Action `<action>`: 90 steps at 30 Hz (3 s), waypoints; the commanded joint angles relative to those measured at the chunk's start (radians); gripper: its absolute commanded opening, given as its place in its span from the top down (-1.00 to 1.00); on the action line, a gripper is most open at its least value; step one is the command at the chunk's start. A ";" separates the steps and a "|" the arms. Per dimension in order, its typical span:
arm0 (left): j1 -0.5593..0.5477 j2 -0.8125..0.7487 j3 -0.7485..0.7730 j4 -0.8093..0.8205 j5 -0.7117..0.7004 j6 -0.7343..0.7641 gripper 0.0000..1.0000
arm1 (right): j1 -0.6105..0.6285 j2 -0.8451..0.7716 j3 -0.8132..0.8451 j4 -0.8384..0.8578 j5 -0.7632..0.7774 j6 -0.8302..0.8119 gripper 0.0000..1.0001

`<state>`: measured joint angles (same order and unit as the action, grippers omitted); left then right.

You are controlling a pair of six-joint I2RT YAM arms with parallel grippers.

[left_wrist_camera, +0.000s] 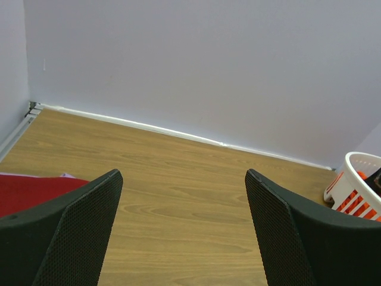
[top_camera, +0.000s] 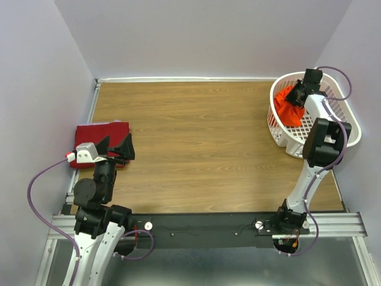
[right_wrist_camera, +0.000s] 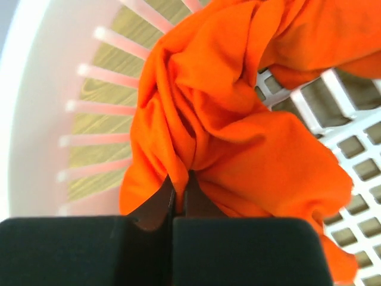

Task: Fold and stack the t-shirts
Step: Grab the tshirt from the pile, then move the tshirt to the center of the board, then flatten the tshirt out

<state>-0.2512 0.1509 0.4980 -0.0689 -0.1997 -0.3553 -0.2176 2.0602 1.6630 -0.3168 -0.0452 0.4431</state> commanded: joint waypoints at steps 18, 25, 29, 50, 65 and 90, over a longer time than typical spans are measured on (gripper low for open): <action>-0.003 -0.005 -0.004 -0.003 0.034 -0.011 -0.81 | 0.225 -0.509 0.371 -0.022 -0.729 0.054 0.99; -0.002 0.024 -0.001 -0.014 0.040 -0.011 -0.81 | 0.504 -0.528 0.174 -0.007 -0.682 0.010 0.99; -0.003 0.053 0.002 -0.017 0.048 -0.010 -0.80 | 0.531 -0.552 -0.101 -0.011 -0.541 -0.017 0.55; 0.000 0.412 0.014 0.004 0.186 -0.037 -0.79 | 0.742 -0.704 -0.717 -0.107 -0.073 -0.219 -0.22; -0.010 0.680 0.057 0.060 0.335 -0.137 -0.72 | 0.833 -0.499 -0.666 -0.044 0.099 -0.283 -0.22; -0.010 0.730 0.088 0.038 0.224 -0.013 -0.72 | 0.908 -0.216 -0.431 0.024 0.255 -0.466 0.69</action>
<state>-0.2573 0.8749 0.5804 -0.0452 0.0368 -0.3889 0.6815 1.8595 1.1957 -0.3069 0.1303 0.0154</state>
